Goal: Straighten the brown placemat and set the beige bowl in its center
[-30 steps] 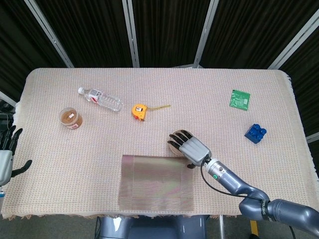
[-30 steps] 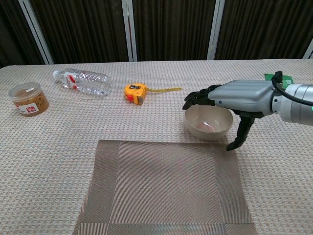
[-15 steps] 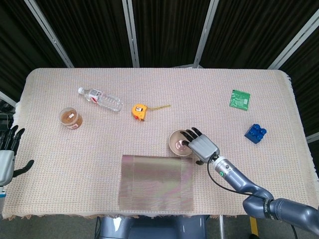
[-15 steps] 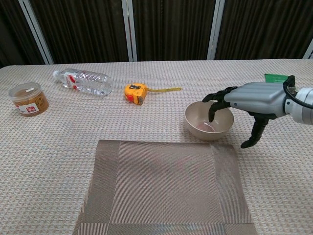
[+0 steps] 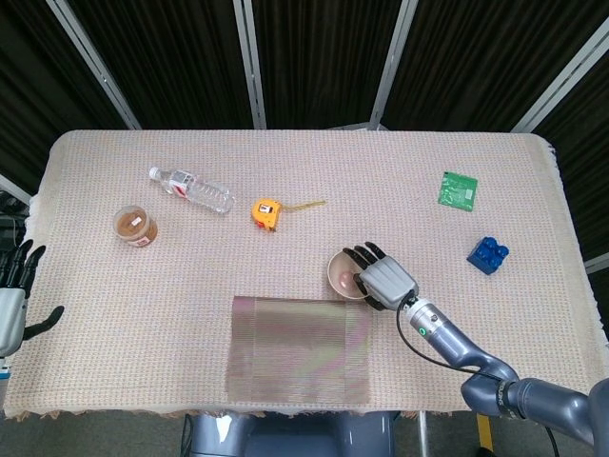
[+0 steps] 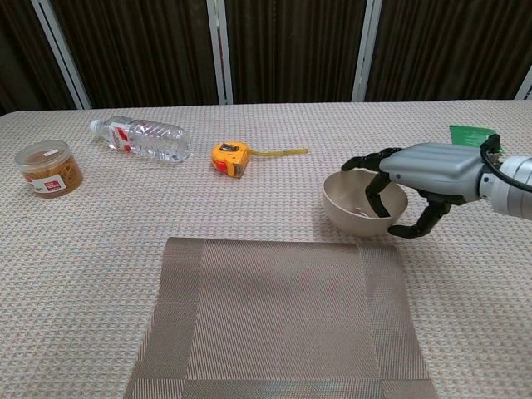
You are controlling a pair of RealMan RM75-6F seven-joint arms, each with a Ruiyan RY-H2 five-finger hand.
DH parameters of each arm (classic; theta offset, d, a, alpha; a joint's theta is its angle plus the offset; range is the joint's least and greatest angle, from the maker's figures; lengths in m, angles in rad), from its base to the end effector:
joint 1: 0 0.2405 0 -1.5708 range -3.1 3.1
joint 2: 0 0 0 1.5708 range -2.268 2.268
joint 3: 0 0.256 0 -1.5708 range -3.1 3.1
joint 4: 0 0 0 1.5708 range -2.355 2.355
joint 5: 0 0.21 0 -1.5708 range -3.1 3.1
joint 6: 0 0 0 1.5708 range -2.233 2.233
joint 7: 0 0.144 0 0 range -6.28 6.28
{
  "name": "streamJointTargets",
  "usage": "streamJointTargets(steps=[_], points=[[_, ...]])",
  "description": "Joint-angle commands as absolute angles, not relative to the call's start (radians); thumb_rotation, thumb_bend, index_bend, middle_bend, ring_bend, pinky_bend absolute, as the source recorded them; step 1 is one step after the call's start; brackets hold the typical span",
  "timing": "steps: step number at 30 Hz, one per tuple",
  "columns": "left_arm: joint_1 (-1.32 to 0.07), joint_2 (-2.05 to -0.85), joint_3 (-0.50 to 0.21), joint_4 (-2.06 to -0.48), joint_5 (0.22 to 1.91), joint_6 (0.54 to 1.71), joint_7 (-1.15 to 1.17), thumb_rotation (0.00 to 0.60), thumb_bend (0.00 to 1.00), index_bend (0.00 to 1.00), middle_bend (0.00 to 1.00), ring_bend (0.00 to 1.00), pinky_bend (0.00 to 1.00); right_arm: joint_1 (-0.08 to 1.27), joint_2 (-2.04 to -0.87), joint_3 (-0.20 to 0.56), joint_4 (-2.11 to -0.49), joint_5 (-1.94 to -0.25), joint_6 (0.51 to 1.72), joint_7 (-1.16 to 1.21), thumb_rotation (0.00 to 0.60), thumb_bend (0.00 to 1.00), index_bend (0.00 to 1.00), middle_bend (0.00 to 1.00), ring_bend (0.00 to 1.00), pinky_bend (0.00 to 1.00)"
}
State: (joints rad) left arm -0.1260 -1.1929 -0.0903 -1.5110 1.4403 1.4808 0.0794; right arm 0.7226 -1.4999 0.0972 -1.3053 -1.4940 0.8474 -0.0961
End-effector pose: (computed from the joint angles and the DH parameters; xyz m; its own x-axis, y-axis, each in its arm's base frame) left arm -0.3212 0.2036 0.1537 0.4807 -0.0511 0.8754 0.8769 0.0246 -0.4801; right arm -0.1828 -0.3418 -0.0150 0.6117 -0.2505 0.7504 -0.7183 -0.5732 0.3943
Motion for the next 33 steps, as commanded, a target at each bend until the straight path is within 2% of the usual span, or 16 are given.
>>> streamJointTargets(steps=[1,10,14,19,25,33], points=[[-0.125,-1.192,-0.088,-1.513,1.444,1.484,0.078,0.600,0.24,0.00,0.00,0.00,0.00,0.717,-1.503,0.087,-1.292,-1.524,0.887,-0.060,0.600,0.33,0.67,0.00,0.00,0.00],[-0.120,-1.184,-0.076,-1.530,1.471,1.497,0.074,0.600,0.24,0.00,0.00,0.00,0.00,0.643,-1.402,0.059,-1.353,-1.581,1.056,0.001,0.600,0.33,0.68,0.00,0.00,0.00],[-0.118,-1.179,-0.071,-1.539,1.481,1.500,0.070,0.600,0.24,0.00,0.00,0.00,0.00,0.571,-1.317,0.016,-1.381,-1.614,1.154,0.016,0.600,0.33,0.68,0.00,0.00,0.00],[-0.115,-1.170,-0.061,-1.556,1.511,1.515,0.061,0.600,0.24,0.00,0.00,0.00,0.00,0.453,-1.238,-0.067,-1.340,-1.646,1.271,0.054,0.600,0.33,0.68,0.00,0.00,0.00],[-0.107,-1.162,-0.049,-1.568,1.534,1.529,0.053,0.600,0.25,0.00,0.00,0.00,0.00,0.372,-1.265,-0.117,-1.202,-1.655,1.321,0.141,0.600,0.33,0.68,0.00,0.00,0.00],[-0.098,-1.150,-0.042,-1.581,1.552,1.547,0.036,0.600,0.25,0.00,0.00,0.00,0.00,0.362,-1.337,-0.112,-1.077,-1.651,1.297,0.148,0.600,0.33,0.68,0.00,0.00,0.00]])
